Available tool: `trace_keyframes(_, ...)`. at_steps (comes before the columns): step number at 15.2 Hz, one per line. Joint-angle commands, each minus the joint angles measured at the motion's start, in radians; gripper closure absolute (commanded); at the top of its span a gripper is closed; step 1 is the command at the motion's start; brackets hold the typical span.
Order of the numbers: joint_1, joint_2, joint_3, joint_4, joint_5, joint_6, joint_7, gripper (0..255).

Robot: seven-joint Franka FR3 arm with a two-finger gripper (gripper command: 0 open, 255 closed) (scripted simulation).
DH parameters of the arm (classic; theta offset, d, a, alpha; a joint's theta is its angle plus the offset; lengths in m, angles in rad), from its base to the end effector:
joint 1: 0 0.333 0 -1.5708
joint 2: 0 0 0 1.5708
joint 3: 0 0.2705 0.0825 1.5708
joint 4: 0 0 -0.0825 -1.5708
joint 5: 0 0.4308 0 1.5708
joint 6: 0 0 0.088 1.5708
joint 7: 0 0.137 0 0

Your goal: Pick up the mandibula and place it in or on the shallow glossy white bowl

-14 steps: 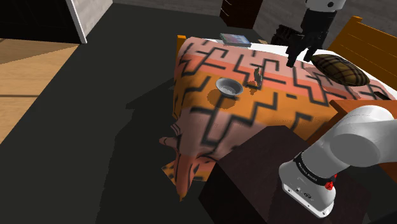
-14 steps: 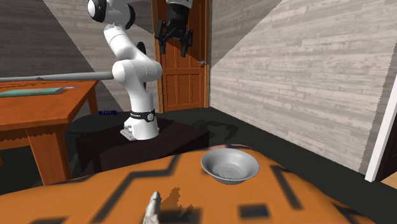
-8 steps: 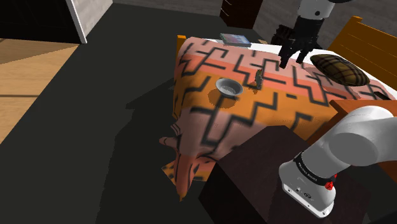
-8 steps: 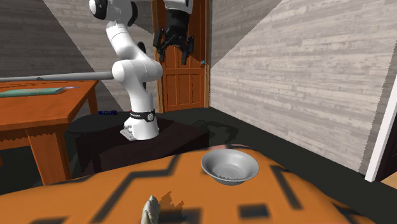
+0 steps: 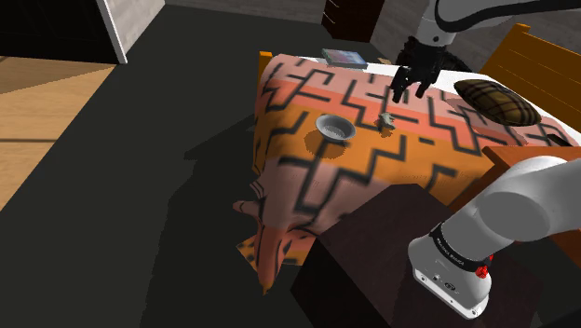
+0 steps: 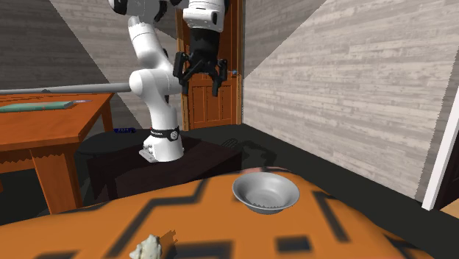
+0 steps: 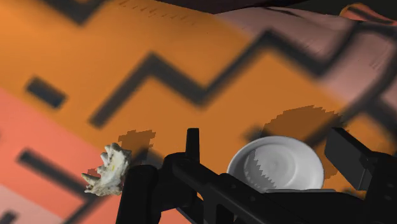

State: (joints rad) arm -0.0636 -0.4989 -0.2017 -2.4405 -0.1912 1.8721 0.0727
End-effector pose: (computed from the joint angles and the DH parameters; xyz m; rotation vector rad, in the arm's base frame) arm 0.4348 -0.1326 0.3838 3.0381 -0.3763 -0.1247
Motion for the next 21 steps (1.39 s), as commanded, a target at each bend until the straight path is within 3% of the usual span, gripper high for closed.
trace_keyframes(1,-0.012,0.061,-0.031,0.008,-0.007,0.07,-0.017,0)
trace_keyframes(10,-0.042,0.372,-0.142,0.13,0.05,0.314,-0.101,0)
trace_keyframes(16,-0.075,0.597,-0.185,0.266,0.164,0.426,-0.192,0)
trace_keyframes(21,-0.132,0.787,-0.184,0.413,0.28,0.479,-0.271,0)
